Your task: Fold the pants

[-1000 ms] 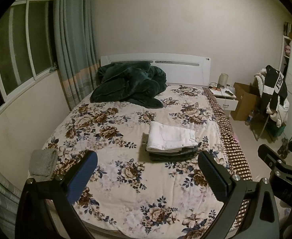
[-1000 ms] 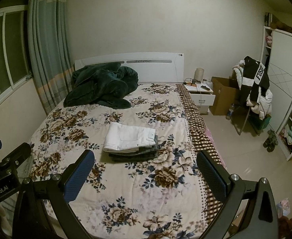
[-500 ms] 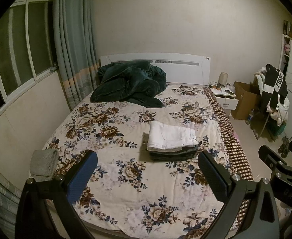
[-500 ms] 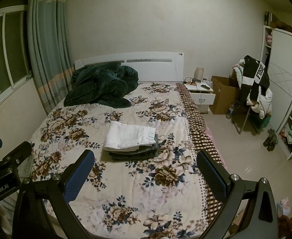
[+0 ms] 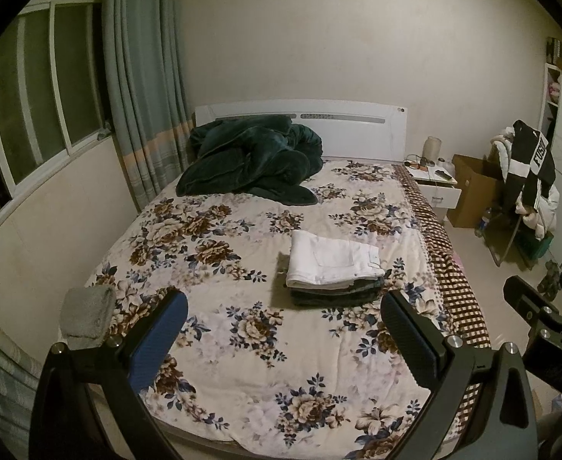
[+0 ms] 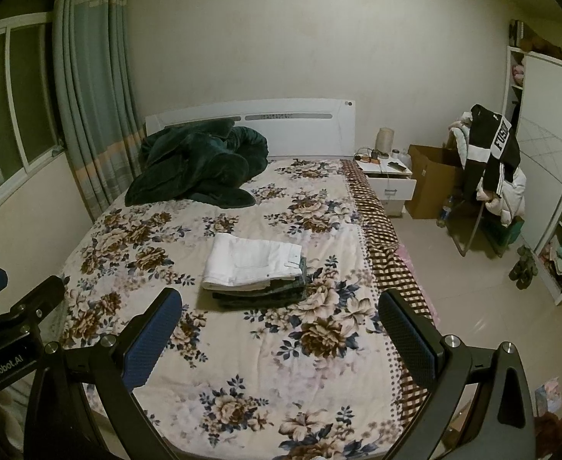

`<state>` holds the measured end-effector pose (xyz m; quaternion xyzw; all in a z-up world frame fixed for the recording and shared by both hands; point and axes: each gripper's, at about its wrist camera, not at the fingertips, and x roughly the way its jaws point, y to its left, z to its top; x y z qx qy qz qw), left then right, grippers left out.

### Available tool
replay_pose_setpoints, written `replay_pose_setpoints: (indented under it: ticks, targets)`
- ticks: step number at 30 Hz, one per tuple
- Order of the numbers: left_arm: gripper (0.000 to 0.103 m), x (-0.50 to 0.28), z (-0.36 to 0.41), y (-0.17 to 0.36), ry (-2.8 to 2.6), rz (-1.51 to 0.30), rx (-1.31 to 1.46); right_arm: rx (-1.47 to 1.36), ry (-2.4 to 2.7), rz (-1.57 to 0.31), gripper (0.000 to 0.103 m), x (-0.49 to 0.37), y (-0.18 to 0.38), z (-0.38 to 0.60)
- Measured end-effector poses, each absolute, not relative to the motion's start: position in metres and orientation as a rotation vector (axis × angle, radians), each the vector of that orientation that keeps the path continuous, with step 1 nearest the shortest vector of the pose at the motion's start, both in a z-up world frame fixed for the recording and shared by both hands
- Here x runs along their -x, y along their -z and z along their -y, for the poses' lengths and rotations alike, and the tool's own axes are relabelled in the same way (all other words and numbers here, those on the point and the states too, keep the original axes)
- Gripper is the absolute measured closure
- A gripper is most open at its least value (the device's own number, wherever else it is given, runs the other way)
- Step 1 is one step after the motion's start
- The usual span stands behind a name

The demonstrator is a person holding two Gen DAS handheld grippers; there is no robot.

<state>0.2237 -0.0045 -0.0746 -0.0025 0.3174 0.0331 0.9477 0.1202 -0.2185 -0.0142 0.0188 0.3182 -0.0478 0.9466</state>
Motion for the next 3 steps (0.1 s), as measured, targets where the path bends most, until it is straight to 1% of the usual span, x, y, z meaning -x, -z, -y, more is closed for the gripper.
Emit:
replay_pose_setpoints:
  ticks: [3]
  targets:
    - [0.0, -0.2213, 0.0012, 0.0744, -0.063, -0.64, 0.002, -0.046, 0.097, -0.653, 0.0, -0.1206, 0.0146, 0.2186]
